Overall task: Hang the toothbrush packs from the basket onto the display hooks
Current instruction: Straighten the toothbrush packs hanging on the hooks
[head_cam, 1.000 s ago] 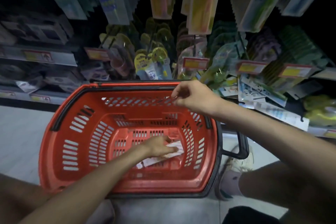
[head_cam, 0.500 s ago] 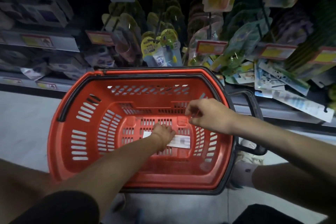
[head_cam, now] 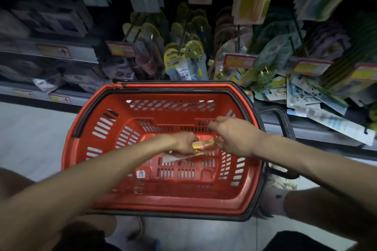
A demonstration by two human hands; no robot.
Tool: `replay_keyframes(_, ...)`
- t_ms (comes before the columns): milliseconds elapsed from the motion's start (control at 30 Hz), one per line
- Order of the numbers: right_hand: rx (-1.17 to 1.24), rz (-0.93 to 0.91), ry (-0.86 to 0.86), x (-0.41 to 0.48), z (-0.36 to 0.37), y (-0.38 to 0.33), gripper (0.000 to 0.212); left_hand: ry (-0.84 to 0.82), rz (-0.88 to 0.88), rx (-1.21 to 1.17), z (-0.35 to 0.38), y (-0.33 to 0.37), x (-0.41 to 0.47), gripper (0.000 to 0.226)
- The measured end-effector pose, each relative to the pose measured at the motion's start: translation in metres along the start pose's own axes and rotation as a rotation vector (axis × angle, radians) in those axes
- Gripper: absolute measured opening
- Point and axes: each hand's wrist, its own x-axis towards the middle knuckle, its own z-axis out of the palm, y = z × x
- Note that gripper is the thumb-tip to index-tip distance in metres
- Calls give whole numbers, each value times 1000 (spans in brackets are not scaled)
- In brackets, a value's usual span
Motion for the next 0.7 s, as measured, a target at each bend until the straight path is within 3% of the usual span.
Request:
replay_keyframes(133, -122, -82, 128, 5, -6, -10, 66, 74, 82, -149, -56, 24, -59, 14)
replay_keyframes(333, 66, -73, 449, -10, -52, -10, 48, 185, 168, -194, -149, 64, -149, 31)
replay_keyframes(500, 394, 98, 670, -43, -91, 13, 51, 488, 345, -634, -195, 77, -198, 38)
replay_keyframes(700, 649, 156, 1016, -61, -125, 8, 45, 893, 670, -1023, -196, 131, -187, 18)
